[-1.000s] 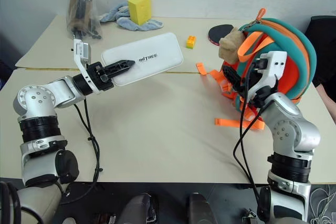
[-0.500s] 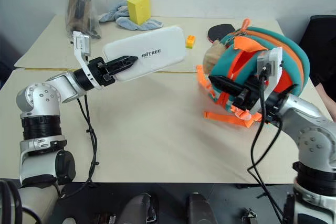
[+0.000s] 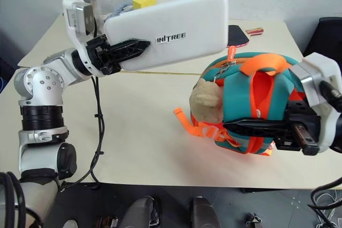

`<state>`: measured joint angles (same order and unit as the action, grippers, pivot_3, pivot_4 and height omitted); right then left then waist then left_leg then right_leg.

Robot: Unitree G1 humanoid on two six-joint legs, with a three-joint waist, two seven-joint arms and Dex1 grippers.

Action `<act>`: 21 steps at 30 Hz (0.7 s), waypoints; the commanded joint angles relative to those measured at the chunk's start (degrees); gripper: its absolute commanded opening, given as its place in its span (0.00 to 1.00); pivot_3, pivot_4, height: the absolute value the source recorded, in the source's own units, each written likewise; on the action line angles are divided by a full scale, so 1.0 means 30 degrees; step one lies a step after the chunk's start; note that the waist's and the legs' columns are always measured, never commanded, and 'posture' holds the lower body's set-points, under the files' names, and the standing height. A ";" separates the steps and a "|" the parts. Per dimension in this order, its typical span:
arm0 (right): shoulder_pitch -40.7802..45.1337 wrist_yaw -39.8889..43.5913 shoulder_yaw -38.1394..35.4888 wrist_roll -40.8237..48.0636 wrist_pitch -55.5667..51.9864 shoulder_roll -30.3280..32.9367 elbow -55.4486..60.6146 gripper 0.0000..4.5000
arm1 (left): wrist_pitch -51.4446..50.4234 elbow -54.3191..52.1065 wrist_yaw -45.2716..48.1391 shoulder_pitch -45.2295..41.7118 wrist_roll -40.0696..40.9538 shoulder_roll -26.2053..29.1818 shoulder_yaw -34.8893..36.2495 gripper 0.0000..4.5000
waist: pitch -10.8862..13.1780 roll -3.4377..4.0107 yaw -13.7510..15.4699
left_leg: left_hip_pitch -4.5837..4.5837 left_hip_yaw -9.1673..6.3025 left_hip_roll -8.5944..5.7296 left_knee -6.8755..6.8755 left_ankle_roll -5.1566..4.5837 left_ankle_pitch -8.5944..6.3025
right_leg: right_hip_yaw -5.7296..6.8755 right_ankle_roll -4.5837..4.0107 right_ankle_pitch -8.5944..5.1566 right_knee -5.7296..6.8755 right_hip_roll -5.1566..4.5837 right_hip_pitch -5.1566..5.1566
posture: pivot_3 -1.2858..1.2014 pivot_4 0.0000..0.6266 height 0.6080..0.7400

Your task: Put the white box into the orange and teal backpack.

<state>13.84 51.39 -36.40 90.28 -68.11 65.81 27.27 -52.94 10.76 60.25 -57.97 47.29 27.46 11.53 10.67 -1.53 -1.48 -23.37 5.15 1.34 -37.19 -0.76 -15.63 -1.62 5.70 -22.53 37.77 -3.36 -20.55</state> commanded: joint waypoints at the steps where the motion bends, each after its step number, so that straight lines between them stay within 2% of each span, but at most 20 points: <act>1: -0.0389 0.0110 -0.1127 0.0470 0.0206 0.0532 -0.0049 0.01 | 0.0706 -0.0932 0.1687 -0.0176 0.0085 0.0456 -0.0707 0.26 | 0.0001 -0.0001 -0.0071 | 0.0004 0.0002 0.0001 0.0003 0.0002 0.0001 | -0.0004 0.0000 0.0000 0.0002 0.0005 -0.0001 | 0.52 0.24 1.00; 6: -0.1141 0.0609 -0.1080 -0.0878 0.0316 0.0671 -0.0941 0.01 | 0.2691 0.0526 0.3299 -0.0604 -0.1661 0.1163 -0.1940 0.26 | 0.0000 -0.0001 -0.0025 | 0.0014 0.0003 0.0017 0.0013 0.0022 0.0013 | -0.0008 -0.0001 0.0000 0.0003 0.0032 -0.0004 | 0.52 0.24 1.00; 12: -0.1858 0.1922 -0.2346 -0.0595 -0.0044 0.0925 -0.1006 0.01 | 0.8305 0.3224 0.6103 -0.1452 -0.5740 0.1941 -0.4372 0.26 | 0.0003 -0.0005 0.0168 | 0.0007 0.0002 0.0006 0.0005 0.0015 0.0012 | -0.0005 -0.0001 0.0000 -0.0010 0.0023 0.0001 | 0.52 0.24 1.00; 17: -0.1946 0.2187 -0.2346 -0.0920 0.0110 0.0908 -0.0842 0.01 | 1.0839 0.4418 0.7598 -0.1980 -0.7283 0.1631 -0.5316 0.26 | 0.0003 -0.0005 0.0312 | 0.0007 0.0004 0.0004 0.0002 0.0000 0.0003 | -0.0015 -0.0001 0.0000 -0.0011 0.0017 0.0002 | 0.52 0.24 1.00; 21: -0.1818 0.2097 -0.2091 -0.0897 0.0331 0.0769 -0.0570 0.01 | 1.2571 0.5667 0.7387 -0.2644 -0.8341 0.0771 -0.5574 0.26 | 0.0005 -0.0008 0.0451 | -0.0002 0.0004 0.0008 0.0002 -0.0002 0.0002 | -0.0014 -0.0001 0.0000 -0.0003 0.0018 -0.0015 | 0.52 0.24 1.00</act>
<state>7.87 57.04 -41.08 86.87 -68.45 67.38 24.60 -17.54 27.88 82.20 -63.16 23.02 29.88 -5.69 10.68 -1.56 -0.13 -23.40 5.15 1.36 -37.20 -0.77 -15.62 -1.65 5.69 -22.53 37.76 -3.30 -20.61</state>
